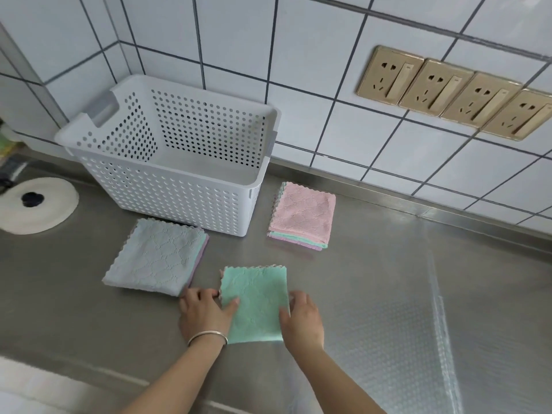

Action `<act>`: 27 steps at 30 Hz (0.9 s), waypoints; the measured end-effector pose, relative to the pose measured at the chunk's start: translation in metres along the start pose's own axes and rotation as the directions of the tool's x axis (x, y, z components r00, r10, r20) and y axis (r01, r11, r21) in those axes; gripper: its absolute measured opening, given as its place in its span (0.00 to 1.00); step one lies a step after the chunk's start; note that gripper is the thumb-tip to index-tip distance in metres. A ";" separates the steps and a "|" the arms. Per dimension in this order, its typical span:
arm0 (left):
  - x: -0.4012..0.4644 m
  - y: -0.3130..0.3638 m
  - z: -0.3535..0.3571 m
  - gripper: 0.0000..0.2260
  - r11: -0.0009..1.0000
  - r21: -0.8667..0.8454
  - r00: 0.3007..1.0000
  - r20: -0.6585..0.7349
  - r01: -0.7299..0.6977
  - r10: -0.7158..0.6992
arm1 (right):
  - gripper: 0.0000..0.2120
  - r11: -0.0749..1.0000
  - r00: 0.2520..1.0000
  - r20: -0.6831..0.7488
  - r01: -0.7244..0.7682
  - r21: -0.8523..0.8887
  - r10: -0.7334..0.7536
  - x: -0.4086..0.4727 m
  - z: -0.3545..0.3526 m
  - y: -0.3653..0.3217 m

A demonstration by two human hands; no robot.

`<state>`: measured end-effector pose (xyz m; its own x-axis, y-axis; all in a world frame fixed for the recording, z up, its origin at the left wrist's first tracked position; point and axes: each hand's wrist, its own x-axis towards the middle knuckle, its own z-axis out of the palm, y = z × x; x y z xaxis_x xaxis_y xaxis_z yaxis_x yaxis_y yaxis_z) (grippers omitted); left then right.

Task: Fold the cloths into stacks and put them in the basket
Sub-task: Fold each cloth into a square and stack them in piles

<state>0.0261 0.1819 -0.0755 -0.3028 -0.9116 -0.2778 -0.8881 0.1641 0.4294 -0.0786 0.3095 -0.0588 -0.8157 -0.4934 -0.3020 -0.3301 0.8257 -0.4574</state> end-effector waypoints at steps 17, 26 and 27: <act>0.023 0.001 -0.108 0.15 0.694 -0.704 0.988 0.127 0.155 -0.092 | 0.08 0.573 0.905 0.419 -0.304 0.761 -0.076 0.012 -0.011 -0.091; 0.133 -0.052 -0.171 0.19 0.812 -0.543 0.948 0.317 0.216 -0.041 | 0.07 0.632 0.971 0.225 -0.225 0.742 0.082 0.014 0.042 -0.210; 0.146 -0.057 -0.169 0.22 0.850 -0.499 0.950 0.311 0.172 -0.010 | 0.06 0.670 0.975 0.179 -0.221 0.709 0.132 0.014 0.048 -0.220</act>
<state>0.0915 -0.0239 0.0047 -0.3863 -0.7511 -0.5353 -0.6341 -0.2051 0.7455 0.0059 0.1080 -0.0026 -0.7539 -0.4206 -0.5047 0.2963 0.4681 -0.8325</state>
